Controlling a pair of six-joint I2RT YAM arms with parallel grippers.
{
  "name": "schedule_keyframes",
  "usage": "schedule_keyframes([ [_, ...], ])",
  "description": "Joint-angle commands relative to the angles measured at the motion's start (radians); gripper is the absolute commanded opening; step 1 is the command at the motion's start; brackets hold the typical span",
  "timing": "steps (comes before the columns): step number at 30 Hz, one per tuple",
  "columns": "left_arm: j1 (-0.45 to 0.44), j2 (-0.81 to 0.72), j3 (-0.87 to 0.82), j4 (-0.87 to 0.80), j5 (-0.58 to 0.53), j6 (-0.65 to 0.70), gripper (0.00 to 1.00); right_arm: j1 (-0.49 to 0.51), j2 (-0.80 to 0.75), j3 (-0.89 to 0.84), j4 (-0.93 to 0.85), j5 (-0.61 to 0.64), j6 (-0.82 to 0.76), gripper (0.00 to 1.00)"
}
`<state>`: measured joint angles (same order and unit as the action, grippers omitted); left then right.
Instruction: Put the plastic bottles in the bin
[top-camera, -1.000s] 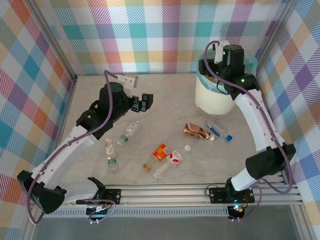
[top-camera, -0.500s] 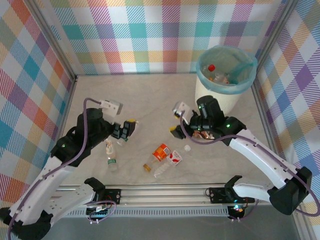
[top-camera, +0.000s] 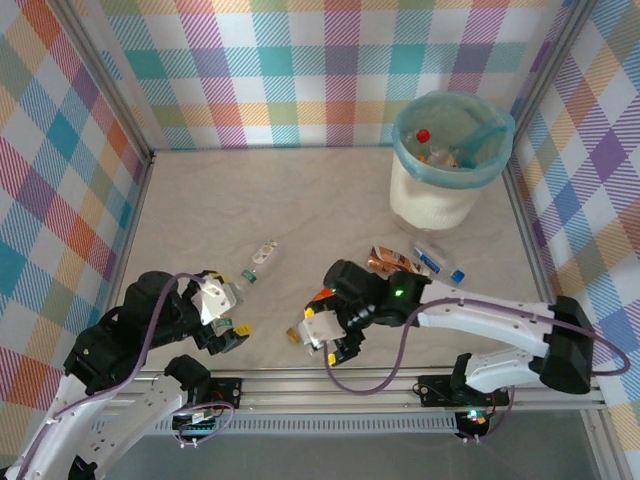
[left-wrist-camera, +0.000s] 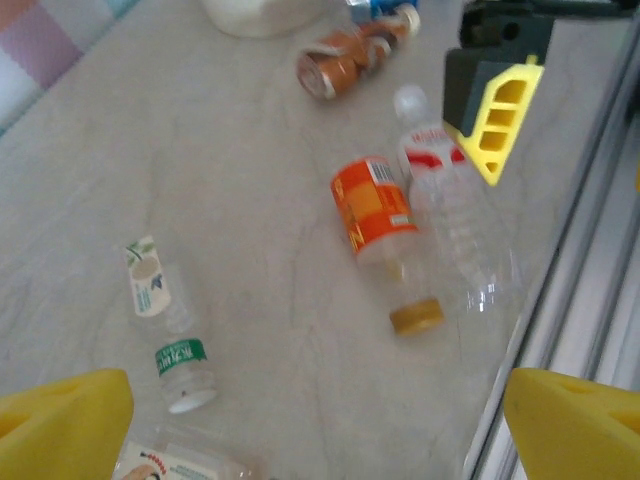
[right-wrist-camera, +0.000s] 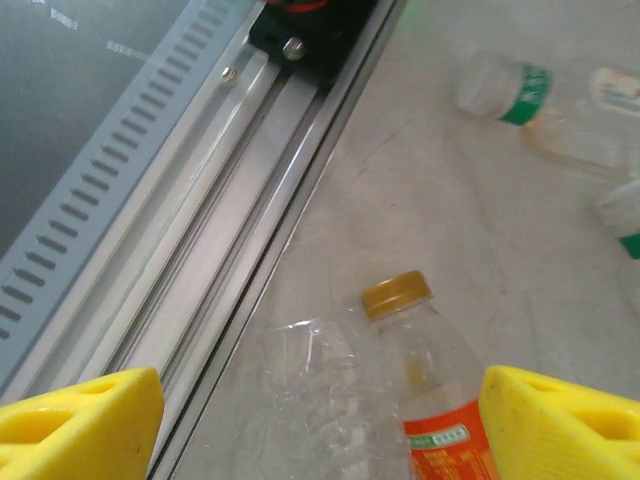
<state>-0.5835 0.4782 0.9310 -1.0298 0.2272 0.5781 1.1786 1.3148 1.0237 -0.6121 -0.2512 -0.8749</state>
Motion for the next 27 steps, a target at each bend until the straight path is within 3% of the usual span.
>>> schedule_keyframes([
  [1,0.009,-0.004,-0.038,-0.118,-0.002,0.147,0.95,0.042,0.052,0.037,-0.042,0.089,-0.053,0.83],
  [12,0.005,-0.009,-0.09,-0.06,-0.021,0.203,0.95,0.069,0.265,0.089,-0.069,0.238,-0.08,0.84],
  [27,0.002,-0.011,-0.077,-0.076,-0.052,0.198,0.95,0.073,0.394,0.087,-0.04,0.265,-0.101,0.83],
])
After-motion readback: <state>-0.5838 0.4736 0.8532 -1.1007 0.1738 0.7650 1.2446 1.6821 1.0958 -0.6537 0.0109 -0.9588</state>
